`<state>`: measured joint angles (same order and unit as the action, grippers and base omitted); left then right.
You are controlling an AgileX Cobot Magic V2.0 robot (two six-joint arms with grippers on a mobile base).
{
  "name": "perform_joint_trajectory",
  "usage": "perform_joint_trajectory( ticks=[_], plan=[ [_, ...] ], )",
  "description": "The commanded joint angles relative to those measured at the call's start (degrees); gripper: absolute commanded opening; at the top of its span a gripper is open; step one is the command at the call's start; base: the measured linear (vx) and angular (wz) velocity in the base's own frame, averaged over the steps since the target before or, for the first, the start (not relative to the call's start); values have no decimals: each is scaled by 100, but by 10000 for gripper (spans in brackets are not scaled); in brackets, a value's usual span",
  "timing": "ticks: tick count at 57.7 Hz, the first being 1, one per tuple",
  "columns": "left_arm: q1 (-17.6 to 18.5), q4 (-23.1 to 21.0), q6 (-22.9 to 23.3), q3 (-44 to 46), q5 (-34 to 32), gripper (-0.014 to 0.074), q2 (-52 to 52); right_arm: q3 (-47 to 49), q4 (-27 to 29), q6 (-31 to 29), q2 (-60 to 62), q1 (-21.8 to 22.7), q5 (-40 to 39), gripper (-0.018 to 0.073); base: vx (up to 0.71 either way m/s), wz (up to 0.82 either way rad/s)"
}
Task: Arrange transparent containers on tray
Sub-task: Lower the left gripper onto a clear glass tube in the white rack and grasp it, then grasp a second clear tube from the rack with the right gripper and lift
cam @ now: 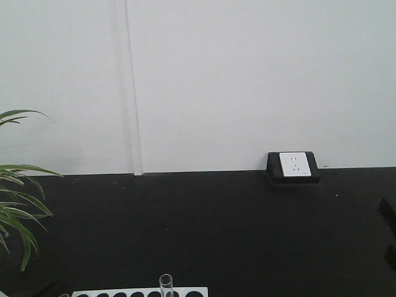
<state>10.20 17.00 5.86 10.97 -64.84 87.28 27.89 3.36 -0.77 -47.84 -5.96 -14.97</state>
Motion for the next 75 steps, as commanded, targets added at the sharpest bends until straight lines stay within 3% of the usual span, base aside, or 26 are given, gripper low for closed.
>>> perform_joint_trajectory(
  ticks=[1, 17, 25, 35, 45, 53, 61, 63, 75],
  plan=[
    [39, -102, -11, 130, -1248, 438, -121, 181, -80, -28, 27, 14, -540, 498, 0, 0],
    [39, -102, -11, 130, -1227, 111, -121, 181, -80, -28, 27, 14, -540, 498, 0, 0],
    [39, -102, -11, 130, -1239, -9, -121, 181, -80, -28, 27, 14, -540, 498, 0, 0],
    [39, -95, 62, 141, -1276, -8, -199, 181, -80, -28, 27, 14, -540, 498, 0, 0],
    [39, -50, 658, 254, -1186, -6, -821, 181, -80, -28, 27, 14, -545, 498, 0, 0],
    [39, 82, 868, 780, -192, -5, -1527, 181, -80, -28, 27, 14, -545, 498, 0, 0],
    [39, 865, 1245, 1671, 1690, -3, -2257, 181, -80, -28, 27, 14, -545, 498, 0, 0],
    [39, 1183, 1476, 2005, 2202, -3, -2478, 181, -80, -28, 27, 14, -545, 498, 0, 0],
    [39, 1996, 2932, 3020, 4188, -3, -3141, 181, -85, -28, 27, 14, -536, 498, 0, 0]
  ],
)
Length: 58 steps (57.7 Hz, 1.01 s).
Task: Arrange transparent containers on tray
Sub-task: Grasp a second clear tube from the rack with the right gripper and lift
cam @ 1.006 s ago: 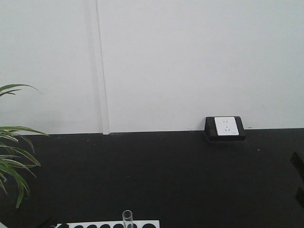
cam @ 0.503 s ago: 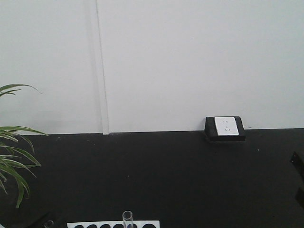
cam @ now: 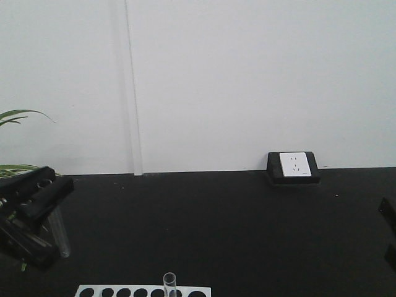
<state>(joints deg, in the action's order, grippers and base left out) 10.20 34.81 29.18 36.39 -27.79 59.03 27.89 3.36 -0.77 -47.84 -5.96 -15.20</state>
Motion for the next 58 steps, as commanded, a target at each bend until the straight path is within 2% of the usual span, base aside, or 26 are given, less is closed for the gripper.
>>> perform_joint_trajectory(
  ticks=[1, 10, 18, 28, 38, 50, 58],
  plan=[
    [39, 276, 683, 526, 601, -3, -358, 181, -92, -28, 27, 14, -514, 498, 0, 0],
    [39, 887, 1327, 724, 1713, -3, -837, 181, -602, 77, -33, -169, -426, 498, 0, 0],
    [87, 1011, 1431, 698, 2632, -3, -1218, 181, -1445, 443, -378, -868, -616, 498, 0, 0],
    [125, 1011, 1415, 407, 2813, -3, -1736, 181, -2158, 779, -1026, -1886, -1469, 498, 0, 0],
    [125, 904, 1422, 10, 2991, -3, -2152, 181, -2205, 845, -1766, -2572, -2219, 498, 0, 0],
    [125, 815, 1422, -170, 3318, -3, -2455, 181, -2218, 1077, -2389, -2678, -2908, 498, 0, 0],
    [125, 815, 1415, -207, 3339, -3, -2450, 214, -2761, 1559, -2746, -2678, -3409, 498, 0, 0]
  ],
)
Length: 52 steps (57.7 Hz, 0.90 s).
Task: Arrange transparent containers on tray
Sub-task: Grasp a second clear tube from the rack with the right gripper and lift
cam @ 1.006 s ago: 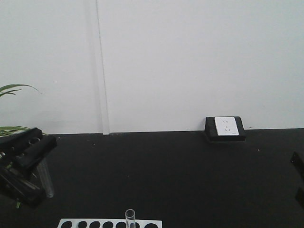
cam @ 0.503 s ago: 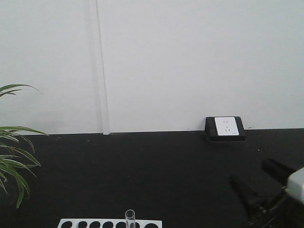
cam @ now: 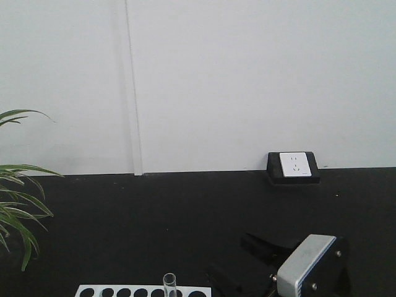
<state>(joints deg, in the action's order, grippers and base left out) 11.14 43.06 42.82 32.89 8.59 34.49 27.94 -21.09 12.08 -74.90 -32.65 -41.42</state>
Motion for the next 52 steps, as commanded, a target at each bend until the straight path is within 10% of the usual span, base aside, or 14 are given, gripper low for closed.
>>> perform_joint_trajectory(
  ticks=[1, 52],
  plan=[
    [32, -10, 52, 143, -293, -3, 3, 230, -420, 385, -76, -9, -831, 498, 0, 0],
    [32, -10, 52, 143, -294, -3, 3, 1156, -1549, 991, -1858, -9, -1663, 498, 0, 0]
  ],
)
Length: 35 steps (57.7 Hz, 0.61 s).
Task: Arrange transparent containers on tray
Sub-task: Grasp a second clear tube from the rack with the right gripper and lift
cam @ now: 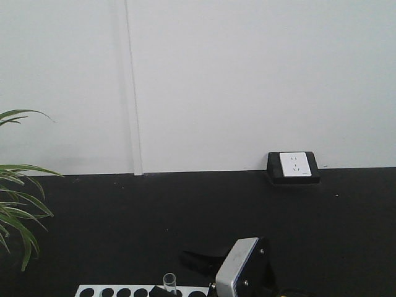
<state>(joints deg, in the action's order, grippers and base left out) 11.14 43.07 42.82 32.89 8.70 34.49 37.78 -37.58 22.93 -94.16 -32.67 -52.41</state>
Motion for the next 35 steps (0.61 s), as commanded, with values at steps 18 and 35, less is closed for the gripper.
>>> perform_joint_trajectory(
  ticks=[18, 35],
  plan=[
    [32, -11, 52, 143, -306, -3, 3, 171, 148, -396, -391, 0, -967, 490, 0, 0],
    [32, -11, 52, 143, -306, -3, 3, 173, 440, -547, -578, 0, -1214, 260, 0, 0]
  ],
)
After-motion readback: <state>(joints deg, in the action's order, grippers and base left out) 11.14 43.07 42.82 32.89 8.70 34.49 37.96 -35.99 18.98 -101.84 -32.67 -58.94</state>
